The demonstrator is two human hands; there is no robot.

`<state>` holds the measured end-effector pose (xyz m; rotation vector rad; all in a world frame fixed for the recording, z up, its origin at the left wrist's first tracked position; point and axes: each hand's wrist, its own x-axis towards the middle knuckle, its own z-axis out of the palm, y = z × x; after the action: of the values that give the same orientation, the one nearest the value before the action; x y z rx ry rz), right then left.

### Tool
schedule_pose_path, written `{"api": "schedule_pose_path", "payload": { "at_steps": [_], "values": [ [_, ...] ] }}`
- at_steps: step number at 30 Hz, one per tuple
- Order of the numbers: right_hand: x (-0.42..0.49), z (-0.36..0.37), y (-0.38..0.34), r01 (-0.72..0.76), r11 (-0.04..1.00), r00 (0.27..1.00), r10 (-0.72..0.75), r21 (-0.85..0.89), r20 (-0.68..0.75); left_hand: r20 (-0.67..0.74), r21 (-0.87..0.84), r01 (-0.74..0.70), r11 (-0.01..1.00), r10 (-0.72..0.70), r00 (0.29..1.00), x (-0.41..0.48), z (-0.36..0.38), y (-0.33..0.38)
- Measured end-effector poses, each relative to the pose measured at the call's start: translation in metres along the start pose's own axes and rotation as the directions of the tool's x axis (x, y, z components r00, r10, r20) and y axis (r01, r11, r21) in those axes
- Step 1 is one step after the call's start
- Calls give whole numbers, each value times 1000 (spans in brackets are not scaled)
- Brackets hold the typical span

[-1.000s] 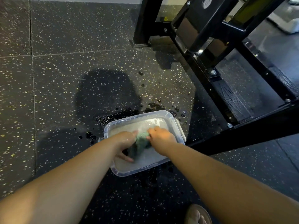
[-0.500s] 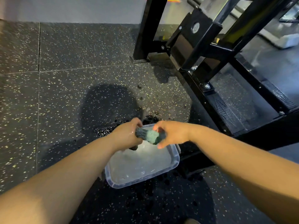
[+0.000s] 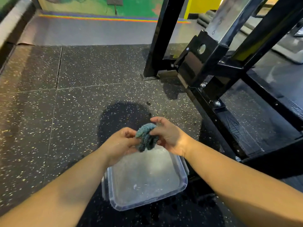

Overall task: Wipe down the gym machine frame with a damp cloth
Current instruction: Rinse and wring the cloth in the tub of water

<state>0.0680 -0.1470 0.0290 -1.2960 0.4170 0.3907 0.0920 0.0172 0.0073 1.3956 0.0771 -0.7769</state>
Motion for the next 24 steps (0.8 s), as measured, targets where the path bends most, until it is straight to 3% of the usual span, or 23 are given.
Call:
{"api": "schedule_pose_path", "payload": {
  "at_steps": [3,6,11,13,14,16,17,19,21,24],
  "values": [
    [-2,-1,-5,-16,995,995,26,-98,100,196,141,50,989,-78,978,4,-2,2],
    [-1,0,-3,-19,987,982,48,-162,182,384,216,140,966,-216,898,2,0,8],
    [-2,2,11,-46,997,984,57,-67,169,291,139,174,975,-209,934,2,9,-7],
    [-4,-3,13,0,954,983,55,-301,175,216,164,241,957,-273,937,5,8,-12],
    [-4,-7,13,71,846,981,38,-528,192,170,220,290,931,-330,929,6,7,-15],
    [-4,-16,17,262,388,961,-22,-884,275,84,338,399,852,-450,889,10,4,-20],
    [-4,-19,21,360,161,933,-43,-919,358,58,380,433,817,-488,871,11,4,-22],
    [-2,-19,37,500,-131,860,-43,-856,509,75,441,444,780,-525,848,14,7,-23],
    [4,-13,54,547,-236,815,-73,-803,576,125,501,420,756,-544,830,15,15,-23],
    [10,2,61,425,-270,879,-102,-864,465,83,556,415,721,-544,835,16,22,-29]
  ]
}}
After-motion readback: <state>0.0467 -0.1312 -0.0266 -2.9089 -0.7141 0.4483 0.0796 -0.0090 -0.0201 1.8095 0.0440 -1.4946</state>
